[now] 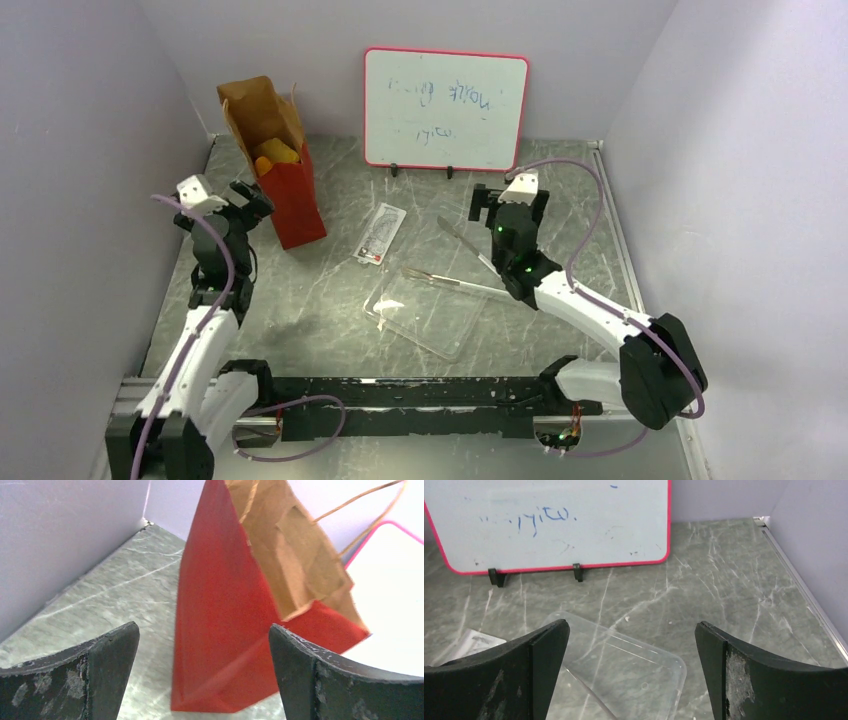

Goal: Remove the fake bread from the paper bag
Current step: Adjust the paper bag at the center of the board.

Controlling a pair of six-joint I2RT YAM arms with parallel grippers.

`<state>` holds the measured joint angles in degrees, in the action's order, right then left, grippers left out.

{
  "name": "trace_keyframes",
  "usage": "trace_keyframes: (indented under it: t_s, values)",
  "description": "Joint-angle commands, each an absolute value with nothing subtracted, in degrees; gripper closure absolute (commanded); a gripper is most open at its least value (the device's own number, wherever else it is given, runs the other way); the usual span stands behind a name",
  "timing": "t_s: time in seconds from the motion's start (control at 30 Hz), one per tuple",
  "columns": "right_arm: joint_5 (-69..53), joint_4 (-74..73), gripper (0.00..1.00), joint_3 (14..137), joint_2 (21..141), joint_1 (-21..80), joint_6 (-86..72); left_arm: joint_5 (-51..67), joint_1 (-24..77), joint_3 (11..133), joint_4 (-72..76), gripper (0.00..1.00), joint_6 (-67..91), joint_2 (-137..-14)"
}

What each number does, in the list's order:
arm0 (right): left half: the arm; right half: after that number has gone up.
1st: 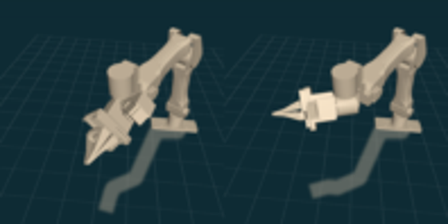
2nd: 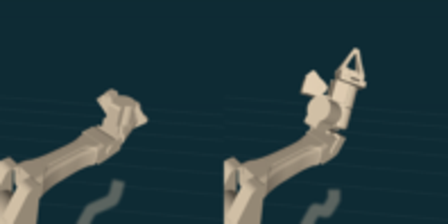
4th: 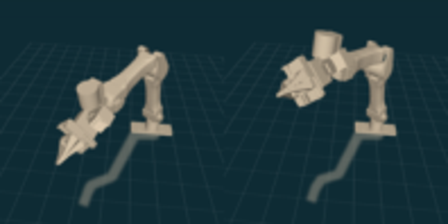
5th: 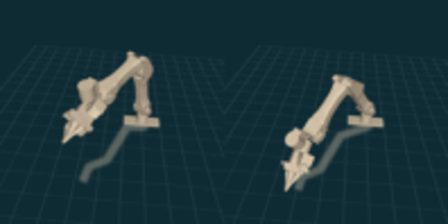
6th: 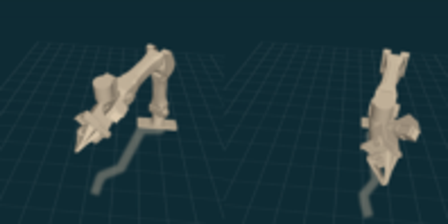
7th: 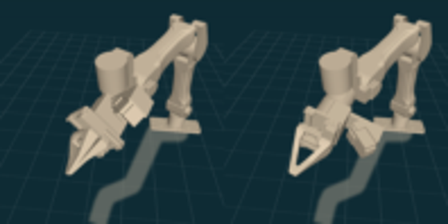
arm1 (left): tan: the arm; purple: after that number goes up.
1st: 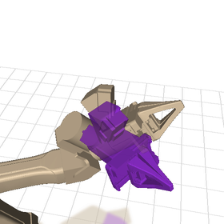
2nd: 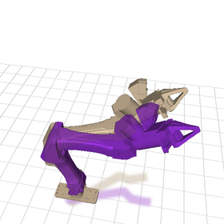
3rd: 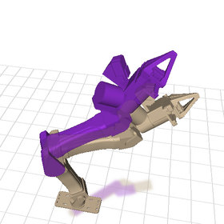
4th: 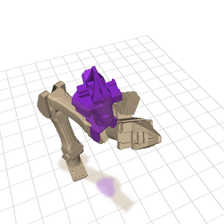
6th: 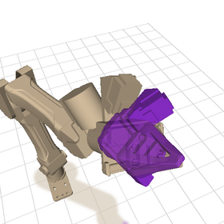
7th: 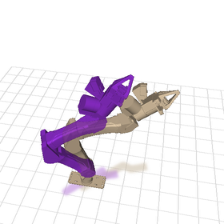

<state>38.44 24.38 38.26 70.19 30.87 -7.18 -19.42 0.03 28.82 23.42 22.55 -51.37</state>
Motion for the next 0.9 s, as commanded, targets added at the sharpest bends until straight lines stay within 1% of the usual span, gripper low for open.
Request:
trace_keyframes:
  t_s: [0.0,0.07,0.13,0.3,0.43,0.53,0.63,0.87]
  values:
    - [43.39,30.35,0.0,38.87,68.9,32.27,-5.84,-25.33,3.42,35.83,6.1,0.04,31.54,-44.39]
    - [37.63,31.94,0.0,38.76,68.57,32.3,-4.7,-26.71,4.01,39.66,1.3,0.04,33.61,-43.65]
    - [34.44,32.12,0.0,39.59,68.67,32.21,-4.72,-27.81,4.09,45.37,-4.19,0.04,35.52,-45.18]
    - [30.76,24.79,0.0,42.55,70.46,32.17,-4.73,-30.55,4.1,59.71,-16.13,0.04,35.88,-52.71]
    - [26.81,18.63,0.0,43.07,70.88,32.26,-3.8,-31.51,3.86,68.14,-20.62,0.04,32.85,-59.98]
    - [23.48,14.83,0.0,42.43,70.26,32.26,-2.75,-26.36,0.34,75.02,-25.27,0.04,31.99,-67.21]
    - [22.93,12.5,0.0,41.78,70.42,32.29,-3.23,-20.7,-3.8,77.8,-26.44,0.04,32.44,-71.43]
    - [22.02,11.11,0.0,39.89,71.15,32.25,-4.21,-16.8,-5.89,83.19,-25.07,0.04,30.99,-79.7]
